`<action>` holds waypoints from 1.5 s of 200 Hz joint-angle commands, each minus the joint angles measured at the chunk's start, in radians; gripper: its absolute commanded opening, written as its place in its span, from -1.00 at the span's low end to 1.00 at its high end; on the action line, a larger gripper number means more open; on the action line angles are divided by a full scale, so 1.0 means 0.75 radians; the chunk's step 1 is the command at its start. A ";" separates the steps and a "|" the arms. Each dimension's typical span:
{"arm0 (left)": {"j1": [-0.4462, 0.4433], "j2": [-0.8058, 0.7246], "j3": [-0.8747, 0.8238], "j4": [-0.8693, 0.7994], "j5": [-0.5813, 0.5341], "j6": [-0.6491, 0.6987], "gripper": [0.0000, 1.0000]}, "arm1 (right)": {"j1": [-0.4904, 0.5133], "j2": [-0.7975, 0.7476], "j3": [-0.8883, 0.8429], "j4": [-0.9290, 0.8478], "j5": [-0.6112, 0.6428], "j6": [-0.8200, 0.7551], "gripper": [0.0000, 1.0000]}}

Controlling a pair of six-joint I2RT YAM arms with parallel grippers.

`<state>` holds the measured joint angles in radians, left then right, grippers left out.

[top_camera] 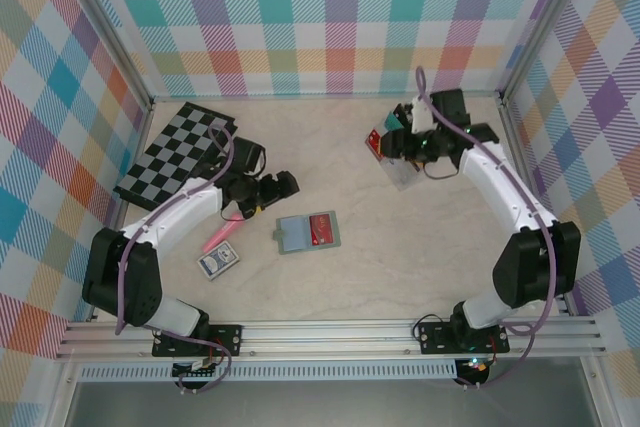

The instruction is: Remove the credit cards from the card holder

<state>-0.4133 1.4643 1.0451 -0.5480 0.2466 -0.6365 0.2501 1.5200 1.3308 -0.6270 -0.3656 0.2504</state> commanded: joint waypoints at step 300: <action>-0.233 0.284 -0.246 0.467 0.237 -0.258 -0.57 | 0.504 0.456 -0.247 0.376 -0.062 0.480 -0.52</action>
<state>-0.5758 1.6535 0.8474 -0.2058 0.4107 -0.8448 0.6174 1.8301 1.1076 -0.3305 -0.4023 0.6167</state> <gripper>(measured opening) 0.220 0.249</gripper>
